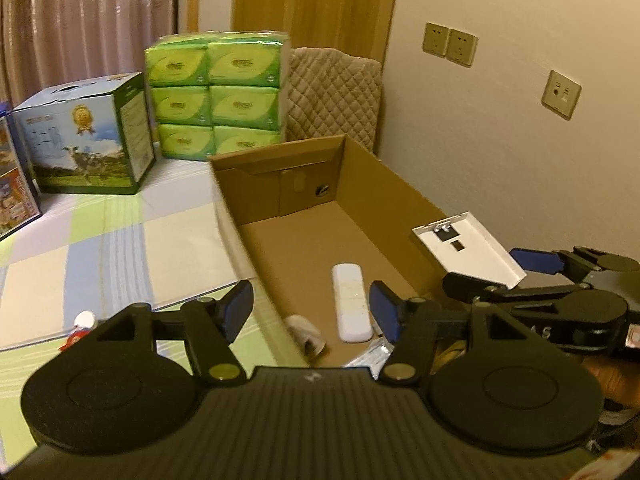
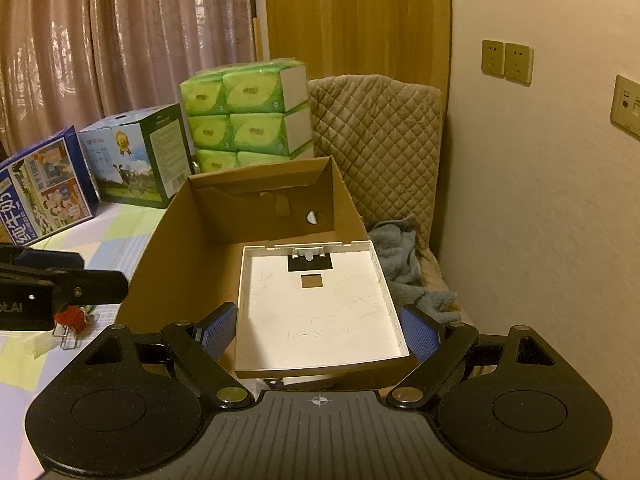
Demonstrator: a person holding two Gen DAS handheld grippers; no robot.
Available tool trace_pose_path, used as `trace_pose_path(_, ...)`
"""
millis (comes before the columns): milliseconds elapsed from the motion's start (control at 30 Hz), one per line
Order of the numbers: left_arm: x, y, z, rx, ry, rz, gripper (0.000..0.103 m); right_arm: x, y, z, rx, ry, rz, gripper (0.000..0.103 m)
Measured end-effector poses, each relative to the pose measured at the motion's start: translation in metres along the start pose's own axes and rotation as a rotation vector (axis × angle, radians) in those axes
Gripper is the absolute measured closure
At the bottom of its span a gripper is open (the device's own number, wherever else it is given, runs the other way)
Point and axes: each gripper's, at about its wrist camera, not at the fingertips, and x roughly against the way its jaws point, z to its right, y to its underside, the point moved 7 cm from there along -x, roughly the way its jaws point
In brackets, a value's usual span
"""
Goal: Organize rigid objects
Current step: 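Lower the white square plate into the box and open the right tool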
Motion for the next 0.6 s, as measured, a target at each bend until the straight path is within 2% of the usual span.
trace_pose_path(433, 0.018, 0.010, -0.025, 0.037, -0.057, 0.010, 0.044, 0.003, -0.005, -0.011, -0.008, -0.021, 0.006, 0.019)
trace_pose_path(600, 0.021, 0.014, -0.030, 0.051, -0.062, 0.008, 0.044, 0.002, -0.010, -0.012, -0.072, -0.055, 0.011, 0.019)
